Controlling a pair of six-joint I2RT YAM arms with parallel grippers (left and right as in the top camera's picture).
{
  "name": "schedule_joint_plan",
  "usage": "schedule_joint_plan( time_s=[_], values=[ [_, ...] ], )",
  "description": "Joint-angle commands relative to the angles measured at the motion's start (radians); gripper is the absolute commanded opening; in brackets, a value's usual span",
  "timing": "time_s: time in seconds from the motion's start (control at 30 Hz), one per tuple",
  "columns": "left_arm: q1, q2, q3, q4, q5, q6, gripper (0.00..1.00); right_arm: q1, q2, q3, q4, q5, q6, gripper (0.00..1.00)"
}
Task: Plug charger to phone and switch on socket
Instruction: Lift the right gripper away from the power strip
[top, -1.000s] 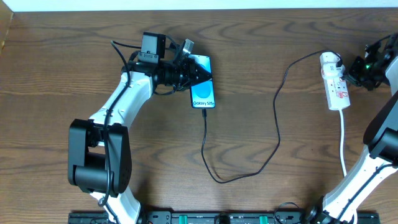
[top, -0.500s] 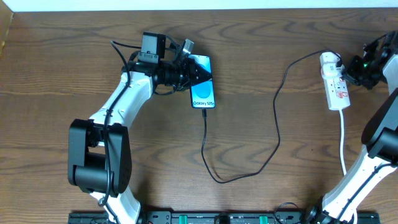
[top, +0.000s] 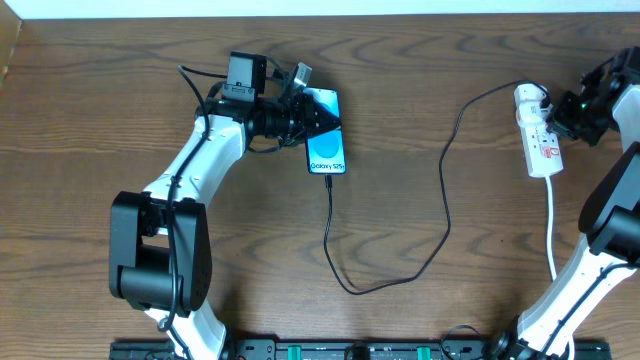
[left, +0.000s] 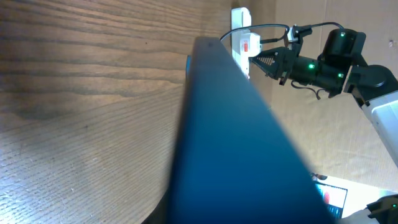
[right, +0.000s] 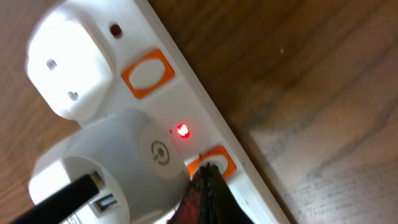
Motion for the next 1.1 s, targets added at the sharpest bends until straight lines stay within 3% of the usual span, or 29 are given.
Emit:
schedule_joint_plan(
  time_s=[0.0, 0.43, 1.07],
  values=[
    [0.003, -0.039, 0.016, 0.004, 0.024, -0.005, 0.07, 0.109, 0.042, -0.051, -0.056, -0.196, 0.014, 0.01],
    [0.003, -0.039, 0.016, 0.004, 0.024, -0.006, 0.07, 0.063, 0.009, -0.050, 0.055, -0.218, 0.066, 0.01],
    [0.003, -0.039, 0.016, 0.015, 0.023, -0.005, 0.07, -0.187, -0.480, -0.050, -0.060, -0.252, 0.061, 0.01]
  ],
)
